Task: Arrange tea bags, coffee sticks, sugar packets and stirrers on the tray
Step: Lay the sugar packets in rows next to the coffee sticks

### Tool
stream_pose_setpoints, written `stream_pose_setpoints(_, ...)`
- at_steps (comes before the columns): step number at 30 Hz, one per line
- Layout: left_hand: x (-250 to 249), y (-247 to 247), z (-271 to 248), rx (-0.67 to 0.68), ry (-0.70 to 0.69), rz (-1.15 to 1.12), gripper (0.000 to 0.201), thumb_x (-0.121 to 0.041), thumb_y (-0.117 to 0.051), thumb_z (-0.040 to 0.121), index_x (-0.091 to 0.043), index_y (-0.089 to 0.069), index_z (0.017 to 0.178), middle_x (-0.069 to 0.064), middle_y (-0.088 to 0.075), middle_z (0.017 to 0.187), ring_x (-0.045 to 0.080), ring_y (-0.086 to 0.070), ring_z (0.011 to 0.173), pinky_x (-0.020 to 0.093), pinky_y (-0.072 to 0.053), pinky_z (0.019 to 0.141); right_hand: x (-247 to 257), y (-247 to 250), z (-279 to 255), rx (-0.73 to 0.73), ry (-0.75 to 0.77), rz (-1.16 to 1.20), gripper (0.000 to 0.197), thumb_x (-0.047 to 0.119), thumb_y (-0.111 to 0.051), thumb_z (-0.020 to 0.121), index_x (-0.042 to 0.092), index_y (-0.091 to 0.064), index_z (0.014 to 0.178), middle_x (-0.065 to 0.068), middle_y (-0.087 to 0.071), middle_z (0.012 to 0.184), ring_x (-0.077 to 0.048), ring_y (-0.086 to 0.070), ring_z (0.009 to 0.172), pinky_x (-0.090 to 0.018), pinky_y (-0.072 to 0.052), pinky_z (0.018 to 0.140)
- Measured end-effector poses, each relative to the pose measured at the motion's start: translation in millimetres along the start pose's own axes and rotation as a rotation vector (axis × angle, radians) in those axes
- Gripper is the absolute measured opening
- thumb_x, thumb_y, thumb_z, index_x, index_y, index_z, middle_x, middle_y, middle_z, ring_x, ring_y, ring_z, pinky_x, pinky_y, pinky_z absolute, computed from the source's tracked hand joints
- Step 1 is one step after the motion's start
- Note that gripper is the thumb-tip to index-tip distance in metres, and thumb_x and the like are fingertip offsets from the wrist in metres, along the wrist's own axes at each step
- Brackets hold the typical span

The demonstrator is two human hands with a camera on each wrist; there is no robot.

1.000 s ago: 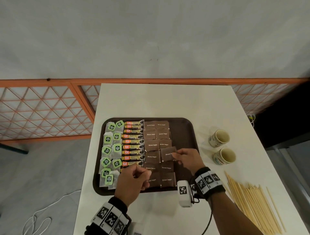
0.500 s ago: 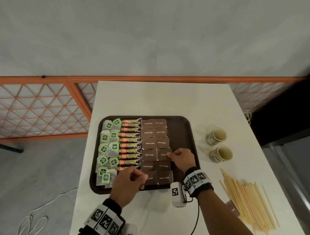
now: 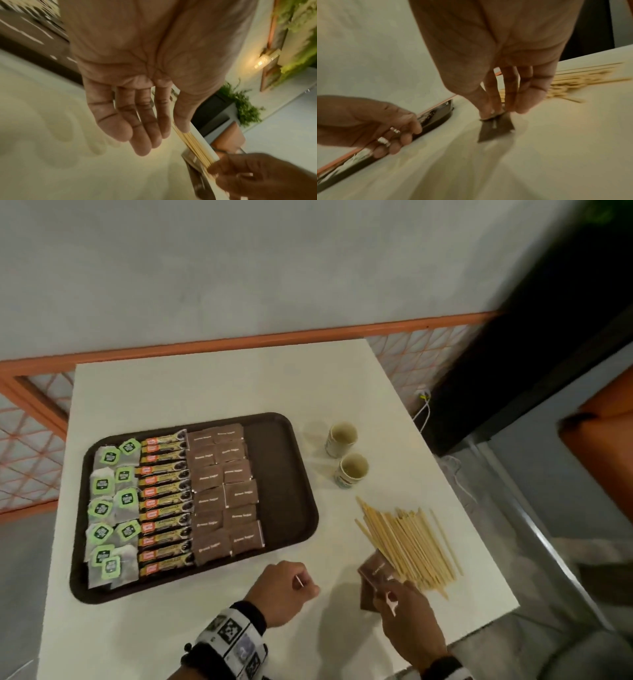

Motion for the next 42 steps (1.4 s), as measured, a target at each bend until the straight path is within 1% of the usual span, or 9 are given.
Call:
stream_pose_setpoints(5,-10.4,-41.6,13.7,0.052,0.070,0.181,0.016,-0.049,-0.061,0.082,-0.033,-0.060,0.079,-0.007,-0.067,0.085,0.017,-0.066,0.089,0.031,-0.054,0.084,-1.1,-4.6,1.0,-0.054,0.065,0.049,0.039,0.036,-0.055,0.095,0.031,-0.048,0.132,0.004,-0.046,0.123,-0.019,-0.052,0.111,-0.034,-0.051,0.091)
stream_pose_setpoints(12,-3.1,-46.8,8.0,0.002,0.119,0.168,0.018,-0.046,-0.062,0.084,-0.035,-0.054,0.072,-0.011,-0.062,0.081,0.016,-0.064,0.089,0.032,-0.053,0.083,20.6,-25.5,3.5,0.086,0.223,-0.118,0.051,0.025,-0.047,0.098,0.024,-0.038,0.147,0.000,-0.032,0.150,-0.026,-0.041,0.121,-0.034,-0.044,0.101)
stream_pose_setpoints(16,4.0,-37.7,3.3,-0.094,0.157,0.130,0.011,-0.041,-0.063,0.086,-0.034,-0.055,0.082,-0.012,-0.062,0.085,0.016,-0.061,0.092,0.036,-0.053,0.086,34.6,-37.0,-5.9,0.182,0.383,-0.100,0.043,0.022,-0.048,0.097,0.030,-0.051,0.138,0.006,-0.040,0.142,-0.022,-0.046,0.115,-0.030,-0.043,0.101)
stream_pose_setpoints(21,9.4,-23.3,-0.7,-0.136,0.232,0.187,0.016,-0.040,-0.066,0.083,-0.032,-0.053,0.078,-0.009,-0.063,0.091,0.016,-0.061,0.089,0.038,-0.053,0.086,33.6,-20.7,3.1,0.106,0.297,0.111,0.013,0.025,-0.057,0.094,0.029,-0.063,0.105,0.009,-0.053,0.101,-0.012,-0.056,0.086,-0.033,-0.054,0.084)
stream_pose_setpoints(25,-10.7,-36.0,-5.5,-0.054,0.224,0.326,0.032,-0.055,-0.066,0.078,-0.028,-0.054,0.089,-0.005,-0.063,0.097,0.019,-0.058,0.088,0.036,-0.048,0.081,47.7,-20.4,19.0,0.125,0.238,0.025,0.037,0.039,-0.066,0.087,0.031,-0.050,0.119,0.010,-0.044,0.116,-0.014,-0.055,0.100,-0.029,-0.051,0.080)
stream_pose_setpoints(28,-23.9,-51.5,-5.2,-0.055,0.208,0.389,0.034,-0.047,-0.060,0.084,-0.023,-0.051,0.108,0.001,-0.061,0.115,0.026,-0.059,0.104,0.041,-0.046,0.086,62.4,-27.9,30.0,0.222,0.234,-0.118,0.056,0.033,-0.071,0.081,0.028,-0.041,0.128,0.004,-0.043,0.121,-0.022,-0.055,0.105,-0.035,-0.053,0.082)
stream_pose_setpoints(32,-28.1,-60.2,-3.0,-0.078,0.194,0.415,0.038,-0.040,-0.057,0.091,-0.020,-0.043,0.121,0.003,-0.054,0.124,0.028,-0.056,0.115,0.043,-0.044,0.091,58.4,-27.6,42.9,0.249,0.153,-0.090,0.034,0.026,-0.069,0.079,0.028,-0.044,0.102,0.004,-0.052,0.100,-0.020,-0.056,0.087,-0.037,-0.054,0.075)
stream_pose_setpoints(36,-34.0,-65.4,-1.7,-0.052,0.104,0.460,0.050,-0.027,-0.056,0.093,-0.017,-0.032,0.136,0.007,-0.042,0.134,0.031,-0.048,0.122,0.047,-0.043,0.092,48.6,-23.9,50.0,0.212,0.131,-0.099,0.028,0.036,-0.073,0.078,0.023,-0.054,0.094,0.003,-0.047,0.100,-0.019,-0.055,0.086,-0.030,-0.048,0.073)
stream_pose_setpoints(42,-41.5,-79.4,4.3,0.066,-0.067,0.610,0.052,-0.024,-0.063,0.087,-0.011,-0.041,0.131,0.016,-0.034,0.134,0.040,-0.042,0.116,0.054,-0.040,0.091,36.1,11.4,52.9,0.065,0.156,0.107,0.017,0.025,-0.078,0.081,0.019,-0.062,0.079,0.007,-0.065,0.079,-0.010,-0.058,0.072,-0.023,-0.045,0.062)
Point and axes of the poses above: each hand's wrist, its own z-axis towards the middle knuckle, its own y-axis out of the back of the hand, x = y × z, the point moved 5 cm from there along z, towards the middle knuckle
